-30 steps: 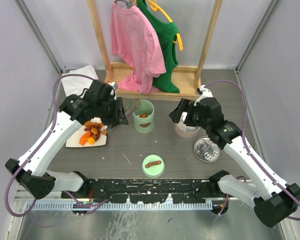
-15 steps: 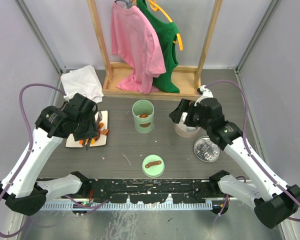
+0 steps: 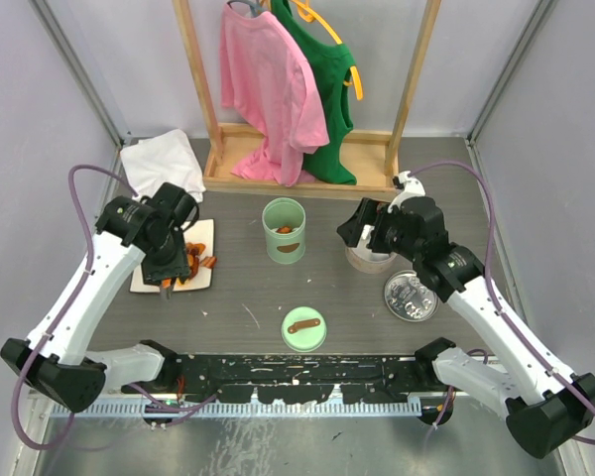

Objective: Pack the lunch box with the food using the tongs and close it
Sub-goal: Pick up the fake food from the plate.

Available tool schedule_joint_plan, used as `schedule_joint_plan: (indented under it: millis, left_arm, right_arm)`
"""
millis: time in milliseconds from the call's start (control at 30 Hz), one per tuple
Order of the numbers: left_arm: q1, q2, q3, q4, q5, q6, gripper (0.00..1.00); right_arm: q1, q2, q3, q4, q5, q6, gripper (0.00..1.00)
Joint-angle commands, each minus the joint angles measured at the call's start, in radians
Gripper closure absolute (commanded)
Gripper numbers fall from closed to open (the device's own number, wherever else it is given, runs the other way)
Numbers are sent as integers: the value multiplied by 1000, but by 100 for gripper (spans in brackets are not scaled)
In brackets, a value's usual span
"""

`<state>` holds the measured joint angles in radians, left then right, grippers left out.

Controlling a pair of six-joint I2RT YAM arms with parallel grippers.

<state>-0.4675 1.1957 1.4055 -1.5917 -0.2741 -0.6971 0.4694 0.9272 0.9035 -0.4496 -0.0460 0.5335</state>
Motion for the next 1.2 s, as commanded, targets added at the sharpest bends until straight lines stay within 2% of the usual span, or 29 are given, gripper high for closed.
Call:
schedule_joint_plan:
  millis: [0,233,633,933,1167]
  left_arm:
    - [104,-6,-41,-177,7,76,57]
    - [186,35,-62,-173,41,157,56]
    - [188,174,-76,-154,61,203,55]
    - [188,216,-60,-171,-35,175,56]
    - [187,239,-79,-151,-15,191,56]
  right_arm:
    - [-4,-39,-1,25,27,-35,0]
    - [-5,-33,5,22,47,-91,0]
    - [-6,-28,26,9,85,-153,0]
    - [-6,-22,38,-3,110,-180,0]
    - [-7,-15,42,-2,109,-184,0]
